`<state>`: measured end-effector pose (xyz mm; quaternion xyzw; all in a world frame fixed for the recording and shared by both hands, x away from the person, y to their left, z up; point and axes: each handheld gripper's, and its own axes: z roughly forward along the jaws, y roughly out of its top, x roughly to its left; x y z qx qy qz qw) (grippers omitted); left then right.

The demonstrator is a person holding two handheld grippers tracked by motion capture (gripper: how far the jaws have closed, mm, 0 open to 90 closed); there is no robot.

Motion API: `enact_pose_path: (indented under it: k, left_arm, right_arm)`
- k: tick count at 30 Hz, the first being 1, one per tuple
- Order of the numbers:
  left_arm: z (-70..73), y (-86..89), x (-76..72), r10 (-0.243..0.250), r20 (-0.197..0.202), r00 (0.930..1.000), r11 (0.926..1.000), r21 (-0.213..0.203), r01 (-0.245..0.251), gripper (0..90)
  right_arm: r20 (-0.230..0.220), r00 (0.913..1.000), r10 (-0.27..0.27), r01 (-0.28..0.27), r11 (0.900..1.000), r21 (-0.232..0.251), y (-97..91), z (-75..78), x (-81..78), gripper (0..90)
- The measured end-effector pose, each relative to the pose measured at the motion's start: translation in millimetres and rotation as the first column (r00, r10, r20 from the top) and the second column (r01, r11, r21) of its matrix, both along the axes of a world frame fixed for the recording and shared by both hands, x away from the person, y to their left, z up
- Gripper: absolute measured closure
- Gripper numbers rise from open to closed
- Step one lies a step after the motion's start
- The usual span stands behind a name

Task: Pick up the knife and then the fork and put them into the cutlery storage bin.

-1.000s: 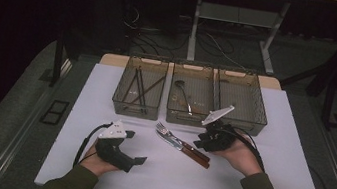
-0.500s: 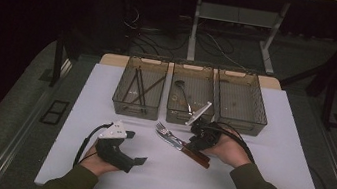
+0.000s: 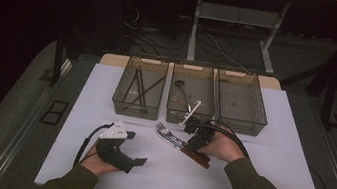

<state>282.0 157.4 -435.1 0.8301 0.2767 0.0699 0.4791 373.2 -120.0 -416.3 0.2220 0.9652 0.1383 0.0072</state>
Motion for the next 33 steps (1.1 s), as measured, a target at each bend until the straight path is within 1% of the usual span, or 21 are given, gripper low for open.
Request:
enact_pose_path:
  k: [2, 6, 9, 10, 11, 13, 16, 20, 21, 25, 29, 33]
  left_arm:
    - [-0.3, -0.6, -0.1, 0.003, -0.002, 1.0000, 1.0000, -0.004, -0.003, 0.0]
    - [-0.4, -1.1, -0.3, 0.004, -0.004, 1.0000, 1.0000, -0.007, -0.004, 0.0]
    - [-0.5, -1.3, -0.4, 0.004, -0.004, 1.0000, 1.0000, -0.007, -0.004, 0.0]
    - [-0.5, -1.2, -0.5, 0.003, -0.004, 1.0000, 1.0000, -0.007, -0.003, 0.0]
    - [-0.4, -1.1, -0.5, 0.003, -0.004, 1.0000, 1.0000, -0.007, -0.003, 0.0]
    - [-0.4, -0.9, -0.3, 0.002, -0.004, 1.0000, 1.0000, -0.004, -0.002, 0.0]
    - [-0.5, -1.0, -0.4, 0.002, -0.003, 1.0000, 1.0000, -0.005, -0.002, 0.0]
    - [-0.5, -1.1, -0.4, 0.001, -0.002, 1.0000, 1.0000, -0.003, -0.001, 0.0]
    - [-0.3, -0.5, -0.2, -0.004, -0.001, 1.0000, 1.0000, 0.004, 0.004, 0.0]
    - [-0.4, -0.6, -0.1, -0.003, -0.001, 1.0000, 1.0000, 0.002, 0.003, 0.0]
    - [-0.3, -0.4, -0.1, -0.003, -0.002, 1.0000, 1.0000, 0.002, 0.003, 0.0]
    - [-0.4, -0.4, 0.0, -0.004, -0.003, 1.0000, 1.0000, 0.002, 0.004, 0.0]
  right_arm:
    - [-0.007, 0.9999, -0.008, 0.008, 0.9997, -0.023, 1.3, -1.7, 0.7, 73.5]
    - [-0.015, 0.9999, -0.006, 0.005, 0.9992, -0.041, 3.2, -2.5, 2.7, 73.8]
    - [-0.019, 0.9998, -0.006, 0.005, 0.9975, -0.070, 7.0, -2.1, 3.3, 74.4]
    - [-0.014, 0.9999, 0.001, -0.002, 0.9966, -0.082, 8.2, -2.5, 4.0, 74.6]
    - [-0.019, 0.9998, 0.002, -0.004, 0.9958, -0.091, 9.9, -2.2, 3.6, 74.8]
    - [-0.016, 0.9999, 0.001, -0.003, 0.9950, -0.100, 10.6, -2.7, 4.8, 75.8]
    - [-0.022, 0.9997, -0.005, 0.003, 0.9951, -0.099, 10.0, -2.8, 6.1, 76.8]
    - [-0.019, 0.9998, -0.006, 0.005, 0.9948, -0.102, 10.5, -2.8, 5.6, 77.2]
    - [-0.019, 0.9998, -0.006, 0.004, 0.9948, -0.102, 10.3, -2.9, 5.7, 77.3]
    - [-0.020, 0.9998, -0.007, 0.005, 0.9951, -0.099, 10.1, -2.7, 5.6, 77.5]
    - [-0.036, 0.9993, -0.006, 0.003, 0.9968, -0.080, 7.8, -1.7, 6.5, 77.4]
    - [-0.027, 0.9995, -0.018, 0.017, 0.9984, -0.053, 1.9, 0.6, 7.5, 77.4]
